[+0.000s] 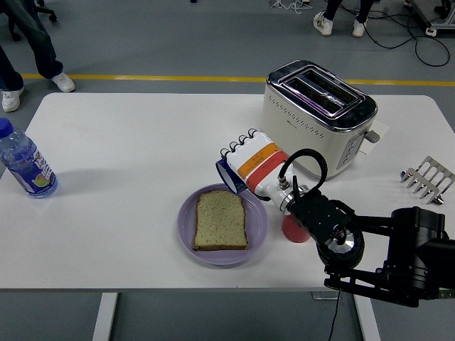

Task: Pick up the cup,pour liquid into bread,place the cup on the desk

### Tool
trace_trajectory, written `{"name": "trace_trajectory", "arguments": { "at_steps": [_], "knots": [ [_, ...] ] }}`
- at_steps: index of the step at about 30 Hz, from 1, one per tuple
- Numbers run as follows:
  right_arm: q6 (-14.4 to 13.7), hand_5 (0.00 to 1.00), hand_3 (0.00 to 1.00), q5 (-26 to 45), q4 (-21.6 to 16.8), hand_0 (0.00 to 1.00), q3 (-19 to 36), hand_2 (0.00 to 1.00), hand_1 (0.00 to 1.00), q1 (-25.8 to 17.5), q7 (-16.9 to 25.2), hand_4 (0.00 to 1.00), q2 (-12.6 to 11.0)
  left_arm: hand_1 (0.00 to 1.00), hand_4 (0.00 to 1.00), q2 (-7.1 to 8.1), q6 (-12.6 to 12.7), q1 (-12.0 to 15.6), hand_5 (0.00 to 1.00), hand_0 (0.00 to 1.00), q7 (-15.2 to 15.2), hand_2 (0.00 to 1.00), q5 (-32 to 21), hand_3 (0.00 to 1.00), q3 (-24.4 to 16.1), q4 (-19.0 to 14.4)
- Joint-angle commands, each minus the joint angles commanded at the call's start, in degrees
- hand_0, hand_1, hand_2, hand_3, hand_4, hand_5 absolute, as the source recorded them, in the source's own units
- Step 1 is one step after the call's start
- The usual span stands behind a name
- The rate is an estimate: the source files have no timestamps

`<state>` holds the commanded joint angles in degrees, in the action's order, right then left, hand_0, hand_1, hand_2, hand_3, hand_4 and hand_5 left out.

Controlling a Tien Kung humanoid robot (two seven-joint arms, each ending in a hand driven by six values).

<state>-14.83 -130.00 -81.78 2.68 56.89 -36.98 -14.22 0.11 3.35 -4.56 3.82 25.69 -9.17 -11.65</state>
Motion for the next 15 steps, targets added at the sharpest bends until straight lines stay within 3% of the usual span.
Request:
{"name": "trace_trajectory", "arguments": {
  "at_steps": [15],
  "knots": [
    [-3.82,0.002,0.553,0.13,0.22,0.403,0.40,0.542,0.396,0.06,0.00,0.661,-0.34,0.646,0.322,0.08,0.02,-0.48,0.834,0.635,0.01,0.657,0.38,0.553,-0.51,0.02]
  ]
}}
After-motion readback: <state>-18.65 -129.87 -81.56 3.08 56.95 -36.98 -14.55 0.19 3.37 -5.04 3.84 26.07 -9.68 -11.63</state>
